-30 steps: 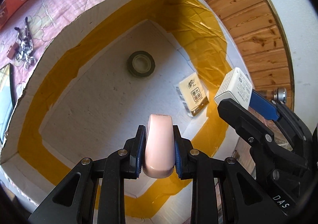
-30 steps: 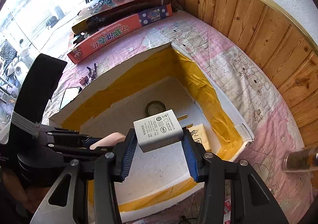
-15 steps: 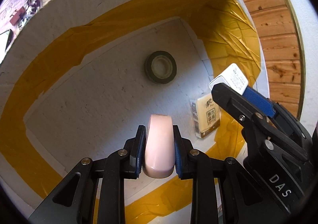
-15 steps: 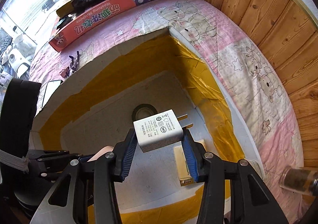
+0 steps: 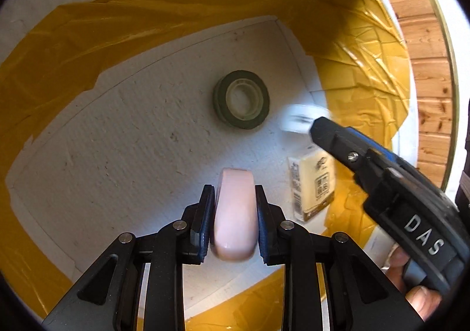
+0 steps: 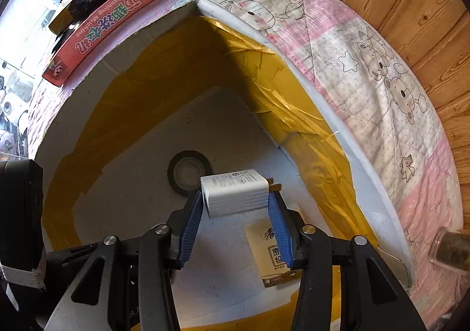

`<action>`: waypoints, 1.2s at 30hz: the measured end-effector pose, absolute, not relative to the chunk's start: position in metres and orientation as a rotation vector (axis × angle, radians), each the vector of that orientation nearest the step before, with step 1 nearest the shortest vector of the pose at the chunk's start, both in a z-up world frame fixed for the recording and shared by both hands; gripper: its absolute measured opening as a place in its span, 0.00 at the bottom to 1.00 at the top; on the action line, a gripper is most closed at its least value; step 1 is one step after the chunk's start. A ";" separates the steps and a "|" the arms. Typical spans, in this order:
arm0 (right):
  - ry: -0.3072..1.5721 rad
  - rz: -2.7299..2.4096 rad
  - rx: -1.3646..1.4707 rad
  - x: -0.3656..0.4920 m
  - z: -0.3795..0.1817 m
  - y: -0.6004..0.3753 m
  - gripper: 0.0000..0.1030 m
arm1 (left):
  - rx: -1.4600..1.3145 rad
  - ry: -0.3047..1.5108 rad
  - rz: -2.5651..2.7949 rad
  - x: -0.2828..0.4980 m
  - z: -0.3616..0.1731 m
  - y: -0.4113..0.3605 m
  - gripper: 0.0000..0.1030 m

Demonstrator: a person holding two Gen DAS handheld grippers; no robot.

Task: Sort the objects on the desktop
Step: 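Open both tools to release the stapler and charger into the box, then move both tools back toward the staple box and glasses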

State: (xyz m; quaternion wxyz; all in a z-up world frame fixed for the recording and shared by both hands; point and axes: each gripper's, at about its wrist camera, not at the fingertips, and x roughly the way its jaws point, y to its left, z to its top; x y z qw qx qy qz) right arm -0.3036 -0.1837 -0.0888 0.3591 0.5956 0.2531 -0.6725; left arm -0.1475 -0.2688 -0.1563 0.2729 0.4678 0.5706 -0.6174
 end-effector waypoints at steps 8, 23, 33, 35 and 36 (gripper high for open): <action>0.501 -1.803 1.532 -0.311 -0.061 -0.149 0.52 | 1.253 1.510 -1.719 -0.141 -0.138 -0.267 0.36; 0.312 -1.855 1.409 -0.250 -0.007 -0.090 0.58 | 1.283 1.149 -1.933 -0.130 -0.067 -0.230 0.37; 0.205 -1.904 1.314 -0.215 0.023 -0.053 0.59 | 1.261 1.003 -2.016 -0.125 -0.036 -0.205 0.37; 0.169 -1.915 1.292 -0.208 0.030 -0.046 0.61 | 1.261 0.984 -2.027 -0.125 -0.033 -0.204 0.38; 0.152 -1.918 1.280 -0.203 0.033 -0.042 0.62 | 1.262 0.977 -2.032 -0.124 -0.032 -0.203 0.38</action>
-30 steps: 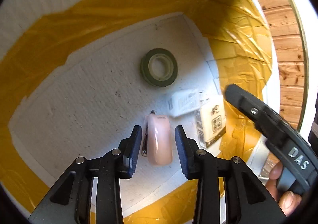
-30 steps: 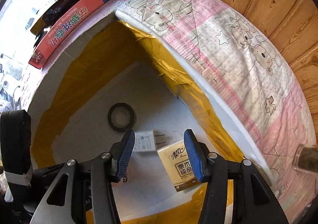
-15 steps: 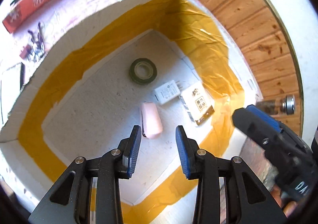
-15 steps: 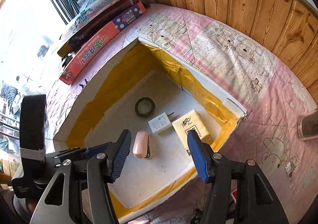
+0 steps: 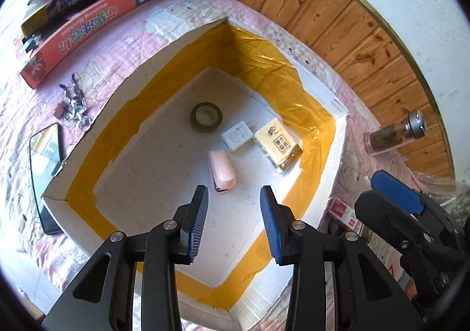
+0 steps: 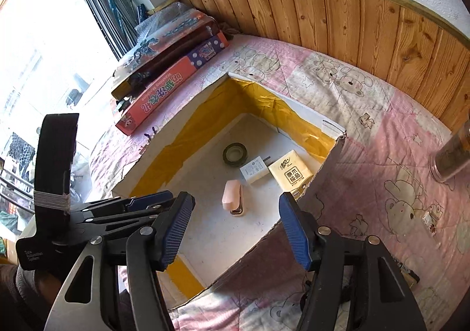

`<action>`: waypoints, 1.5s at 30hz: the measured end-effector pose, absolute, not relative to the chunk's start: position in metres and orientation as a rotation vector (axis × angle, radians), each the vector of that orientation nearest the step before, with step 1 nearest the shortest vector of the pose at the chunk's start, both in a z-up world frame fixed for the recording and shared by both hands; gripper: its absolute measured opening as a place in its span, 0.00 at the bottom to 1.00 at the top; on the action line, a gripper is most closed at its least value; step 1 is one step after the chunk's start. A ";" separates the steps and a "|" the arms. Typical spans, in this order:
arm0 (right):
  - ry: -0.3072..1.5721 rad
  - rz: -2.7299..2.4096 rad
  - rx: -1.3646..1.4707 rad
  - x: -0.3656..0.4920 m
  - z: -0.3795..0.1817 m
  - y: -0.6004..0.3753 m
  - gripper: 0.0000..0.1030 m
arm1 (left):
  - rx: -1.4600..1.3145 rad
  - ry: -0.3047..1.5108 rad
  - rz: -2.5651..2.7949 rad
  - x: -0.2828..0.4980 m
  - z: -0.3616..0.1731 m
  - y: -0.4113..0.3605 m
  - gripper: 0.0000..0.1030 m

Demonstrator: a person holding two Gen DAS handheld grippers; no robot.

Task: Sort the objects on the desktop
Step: 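Move both tools back toward the staple box and glasses, then grasp the black glasses with the left tool while the right tool grasps the red-white staple box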

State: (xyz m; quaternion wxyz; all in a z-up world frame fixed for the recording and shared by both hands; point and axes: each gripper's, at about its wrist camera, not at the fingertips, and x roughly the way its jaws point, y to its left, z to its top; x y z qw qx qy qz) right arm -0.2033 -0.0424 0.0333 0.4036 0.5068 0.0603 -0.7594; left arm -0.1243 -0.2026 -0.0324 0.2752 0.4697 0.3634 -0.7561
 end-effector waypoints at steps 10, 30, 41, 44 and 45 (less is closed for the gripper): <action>0.019 -1.998 1.165 -0.167 0.046 -0.008 0.62 | 1.280 0.858 -2.123 -0.114 -0.015 -0.180 0.38; -0.318 -2.245 1.377 -0.143 -0.019 0.154 0.62 | 1.546 0.613 -2.384 -0.166 -0.025 -0.087 0.37; -0.456 -2.288 1.581 -0.149 -0.072 0.196 0.62 | 1.819 0.509 -2.430 -0.216 -0.075 -0.036 0.38; -0.436 -2.271 1.572 -0.159 -0.071 0.189 0.62 | 1.881 0.540 -2.436 -0.230 -0.090 -0.030 0.38; -0.408 -2.271 1.555 -0.164 -0.067 0.185 0.62 | 1.916 0.561 -2.420 -0.235 -0.096 -0.028 0.38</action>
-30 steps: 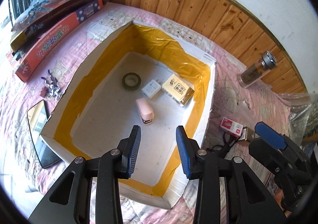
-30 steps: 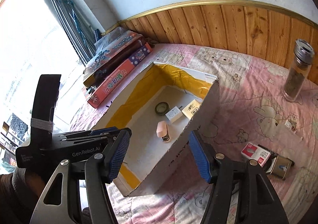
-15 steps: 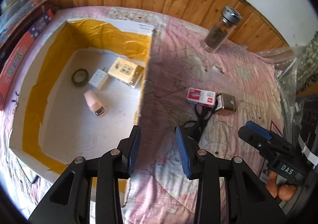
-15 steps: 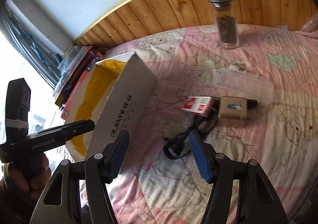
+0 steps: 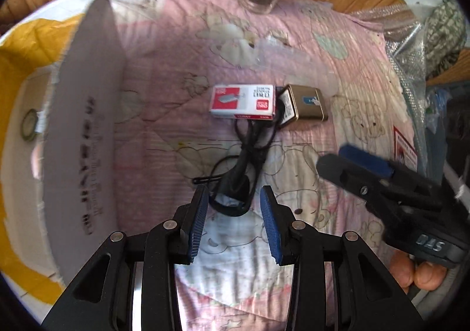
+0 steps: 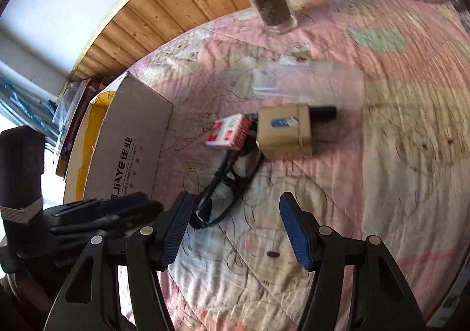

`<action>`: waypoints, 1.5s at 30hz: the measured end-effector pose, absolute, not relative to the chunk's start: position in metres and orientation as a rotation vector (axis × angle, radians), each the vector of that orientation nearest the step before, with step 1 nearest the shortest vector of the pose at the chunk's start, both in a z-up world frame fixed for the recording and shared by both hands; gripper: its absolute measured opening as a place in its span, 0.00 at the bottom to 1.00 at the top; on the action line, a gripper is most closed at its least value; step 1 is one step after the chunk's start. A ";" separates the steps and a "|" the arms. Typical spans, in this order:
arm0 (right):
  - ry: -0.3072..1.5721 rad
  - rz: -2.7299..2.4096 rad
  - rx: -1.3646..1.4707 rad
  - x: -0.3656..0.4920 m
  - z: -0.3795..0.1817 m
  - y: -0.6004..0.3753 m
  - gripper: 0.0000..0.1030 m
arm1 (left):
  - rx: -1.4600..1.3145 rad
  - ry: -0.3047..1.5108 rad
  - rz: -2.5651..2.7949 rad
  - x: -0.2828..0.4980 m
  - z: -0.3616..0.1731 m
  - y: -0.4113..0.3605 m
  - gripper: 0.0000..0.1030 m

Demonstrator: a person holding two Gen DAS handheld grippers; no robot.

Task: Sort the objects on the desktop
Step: 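Grasp the black glasses with the left tool while the right tool grasps the red-white staple box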

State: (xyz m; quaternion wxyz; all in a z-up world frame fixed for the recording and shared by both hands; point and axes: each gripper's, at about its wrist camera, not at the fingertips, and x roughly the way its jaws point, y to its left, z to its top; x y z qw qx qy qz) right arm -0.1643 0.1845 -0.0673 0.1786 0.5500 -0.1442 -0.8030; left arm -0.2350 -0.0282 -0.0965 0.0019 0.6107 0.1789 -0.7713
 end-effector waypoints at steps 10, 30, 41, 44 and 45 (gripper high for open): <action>0.295 -2.116 1.434 -0.231 -0.077 0.120 0.62 | 2.043 0.690 -2.342 -0.257 -0.129 -0.027 0.38; -0.088 -2.184 1.479 -0.251 -0.087 0.189 0.39 | 2.040 0.603 -2.347 -0.298 -0.160 -0.018 0.40; -0.366 -2.210 1.552 -0.209 -0.089 0.218 0.38 | 1.992 0.503 -2.397 -0.299 -0.152 -0.014 0.15; -0.383 -2.205 1.551 -0.197 -0.088 0.219 0.38 | 1.988 0.497 -2.408 -0.293 -0.144 -0.013 0.11; -0.383 -2.204 1.548 -0.194 -0.087 0.218 0.38 | 1.987 0.498 -2.405 -0.291 -0.143 -0.012 0.11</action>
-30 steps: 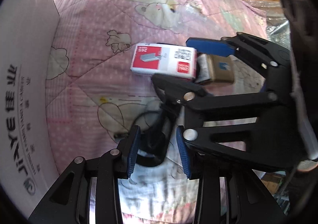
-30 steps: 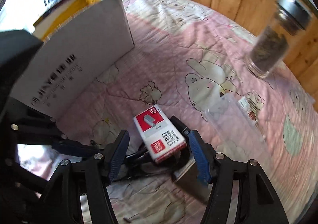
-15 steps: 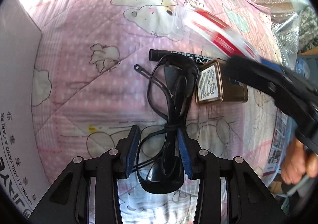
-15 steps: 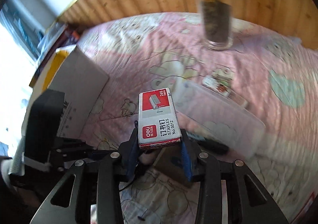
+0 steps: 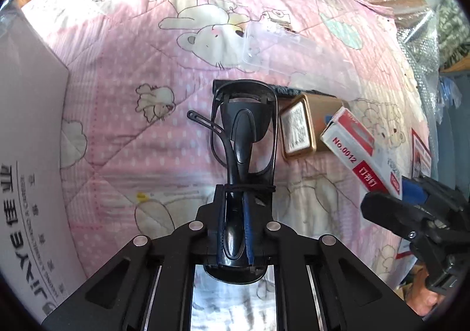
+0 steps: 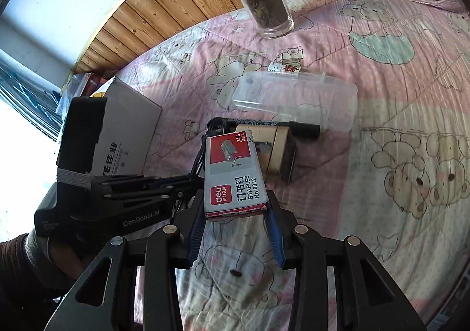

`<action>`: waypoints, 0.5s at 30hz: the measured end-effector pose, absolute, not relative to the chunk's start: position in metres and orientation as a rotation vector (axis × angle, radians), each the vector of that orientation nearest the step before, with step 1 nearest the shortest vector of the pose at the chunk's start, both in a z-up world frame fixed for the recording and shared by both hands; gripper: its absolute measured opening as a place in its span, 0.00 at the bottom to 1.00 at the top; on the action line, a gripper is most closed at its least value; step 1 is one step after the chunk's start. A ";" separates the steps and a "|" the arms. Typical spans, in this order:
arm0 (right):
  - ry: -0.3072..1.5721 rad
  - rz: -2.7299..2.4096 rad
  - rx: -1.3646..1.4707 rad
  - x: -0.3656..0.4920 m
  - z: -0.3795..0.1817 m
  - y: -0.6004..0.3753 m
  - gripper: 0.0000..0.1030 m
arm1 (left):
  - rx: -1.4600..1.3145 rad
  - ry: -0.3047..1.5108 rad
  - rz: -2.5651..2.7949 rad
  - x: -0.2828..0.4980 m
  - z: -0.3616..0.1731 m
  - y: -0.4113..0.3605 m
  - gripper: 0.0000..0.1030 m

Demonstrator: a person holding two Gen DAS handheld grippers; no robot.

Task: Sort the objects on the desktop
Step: 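Grasp the black glasses with the left tool while the right tool grasps the red-white staple box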

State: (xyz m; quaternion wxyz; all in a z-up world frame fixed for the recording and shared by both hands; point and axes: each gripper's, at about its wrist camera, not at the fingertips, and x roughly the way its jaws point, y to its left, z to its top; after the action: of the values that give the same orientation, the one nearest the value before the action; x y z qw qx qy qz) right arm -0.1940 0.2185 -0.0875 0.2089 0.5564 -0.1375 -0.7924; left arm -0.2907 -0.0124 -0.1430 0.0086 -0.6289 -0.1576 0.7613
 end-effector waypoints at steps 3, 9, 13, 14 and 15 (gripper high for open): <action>-0.370 -2.212 1.535 -0.184 -0.083 0.217 0.38 | -1.976 -0.512 2.379 -0.279 -0.141 -0.016 0.10; -0.358 -2.215 1.527 -0.170 -0.079 0.215 0.38 | -1.950 -0.571 2.421 -0.247 -0.121 -0.027 0.10; -0.350 -2.206 1.527 -0.161 -0.077 0.211 0.38 | -1.899 -0.527 2.477 -0.229 -0.098 -0.032 0.10; -0.347 -2.203 1.526 -0.159 -0.076 0.210 0.38 | -1.888 -0.519 2.486 -0.229 -0.094 -0.029 0.10; -0.343 -2.202 1.525 -0.157 -0.076 0.208 0.38 | -1.876 -0.516 2.491 -0.229 -0.090 -0.026 0.10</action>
State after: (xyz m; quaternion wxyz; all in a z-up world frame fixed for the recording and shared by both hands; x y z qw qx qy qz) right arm -0.1567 0.2085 -0.0755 0.2191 0.5510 -0.1240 -0.7956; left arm -0.2289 -0.0262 -0.0903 -0.0096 -0.5936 -0.1634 0.7880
